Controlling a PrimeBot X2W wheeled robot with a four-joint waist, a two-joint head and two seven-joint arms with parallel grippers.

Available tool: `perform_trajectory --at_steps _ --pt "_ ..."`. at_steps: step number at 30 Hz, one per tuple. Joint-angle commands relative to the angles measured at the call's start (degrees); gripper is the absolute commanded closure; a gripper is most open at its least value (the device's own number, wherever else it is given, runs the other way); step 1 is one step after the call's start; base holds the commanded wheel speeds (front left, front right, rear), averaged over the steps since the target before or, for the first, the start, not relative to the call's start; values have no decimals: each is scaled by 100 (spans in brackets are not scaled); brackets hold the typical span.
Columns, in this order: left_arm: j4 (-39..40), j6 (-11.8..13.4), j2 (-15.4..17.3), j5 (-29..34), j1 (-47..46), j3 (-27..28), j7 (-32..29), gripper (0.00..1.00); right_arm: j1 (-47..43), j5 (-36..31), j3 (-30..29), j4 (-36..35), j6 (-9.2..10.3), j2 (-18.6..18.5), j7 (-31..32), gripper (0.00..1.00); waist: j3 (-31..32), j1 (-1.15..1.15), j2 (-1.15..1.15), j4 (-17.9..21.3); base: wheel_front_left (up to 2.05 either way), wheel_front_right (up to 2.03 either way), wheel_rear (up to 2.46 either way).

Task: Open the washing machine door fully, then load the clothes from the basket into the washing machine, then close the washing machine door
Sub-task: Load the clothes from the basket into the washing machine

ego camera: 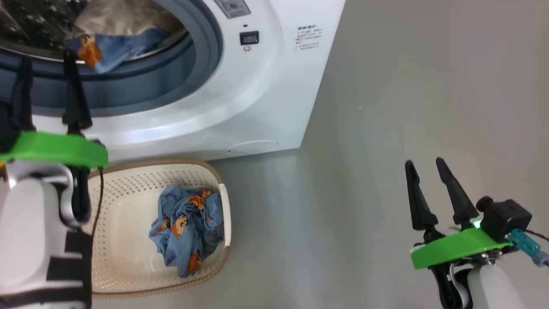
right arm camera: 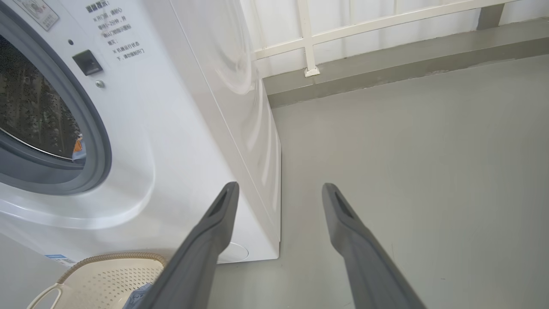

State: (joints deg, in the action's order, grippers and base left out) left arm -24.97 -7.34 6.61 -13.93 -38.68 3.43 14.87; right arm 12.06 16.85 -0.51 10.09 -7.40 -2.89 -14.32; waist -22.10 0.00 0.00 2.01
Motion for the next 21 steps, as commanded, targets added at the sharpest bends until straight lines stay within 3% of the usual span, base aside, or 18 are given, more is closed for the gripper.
perform_trajectory --at_steps 1,21 --pt "291 -14 176 -16 239 190 13 0 -151 45 152 -88 -9 2 -68 0 151 0 0 -29 0 0 0" --pt "2166 80 -222 268 2600 976 13 0 -498 39 62 -57 -9 2 -68 0 815 0 0 5 0 0 0"
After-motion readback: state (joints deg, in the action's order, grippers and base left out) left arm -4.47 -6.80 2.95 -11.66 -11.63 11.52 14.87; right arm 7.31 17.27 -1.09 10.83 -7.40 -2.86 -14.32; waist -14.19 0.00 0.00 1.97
